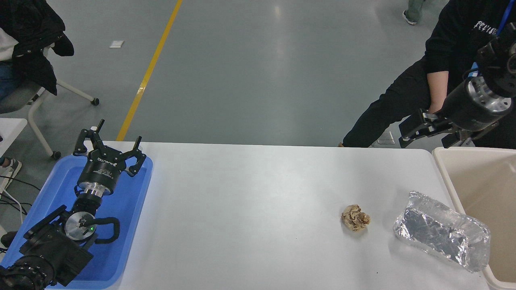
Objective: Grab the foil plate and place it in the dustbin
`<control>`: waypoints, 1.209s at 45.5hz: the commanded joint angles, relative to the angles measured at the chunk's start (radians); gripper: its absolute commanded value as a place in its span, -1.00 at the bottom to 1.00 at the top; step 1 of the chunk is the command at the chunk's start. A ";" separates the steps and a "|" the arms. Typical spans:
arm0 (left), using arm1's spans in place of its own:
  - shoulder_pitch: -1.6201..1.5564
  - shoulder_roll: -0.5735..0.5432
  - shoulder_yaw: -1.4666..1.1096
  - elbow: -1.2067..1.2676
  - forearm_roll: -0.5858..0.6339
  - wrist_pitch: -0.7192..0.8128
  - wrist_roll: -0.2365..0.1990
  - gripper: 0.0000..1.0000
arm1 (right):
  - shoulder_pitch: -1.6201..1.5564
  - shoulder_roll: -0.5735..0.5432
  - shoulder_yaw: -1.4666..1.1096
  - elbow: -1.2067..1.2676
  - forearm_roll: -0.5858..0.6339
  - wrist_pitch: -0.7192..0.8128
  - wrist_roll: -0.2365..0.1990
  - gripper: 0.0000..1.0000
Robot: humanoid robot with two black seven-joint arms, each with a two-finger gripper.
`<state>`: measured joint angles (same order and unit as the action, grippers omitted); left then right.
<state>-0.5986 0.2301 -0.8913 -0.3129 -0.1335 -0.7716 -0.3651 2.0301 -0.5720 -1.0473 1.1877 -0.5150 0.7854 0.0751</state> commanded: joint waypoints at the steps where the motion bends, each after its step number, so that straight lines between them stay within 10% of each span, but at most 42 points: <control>1: 0.000 0.000 0.000 0.000 0.000 0.000 0.000 1.00 | -0.011 0.000 0.006 0.000 0.001 0.000 0.000 1.00; 45: -0.001 0.000 0.000 0.000 0.000 0.000 0.000 1.00 | -0.194 -0.172 -0.158 -0.077 0.081 0.000 0.003 1.00; 55: -0.001 0.000 0.000 0.000 0.000 0.000 0.000 1.00 | -0.361 -0.259 -0.149 -0.089 0.078 -0.210 0.003 1.00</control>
<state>-0.5999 0.2301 -0.8913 -0.3129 -0.1335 -0.7716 -0.3651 1.8294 -0.7361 -1.1949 1.1132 -0.4322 0.7149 0.0775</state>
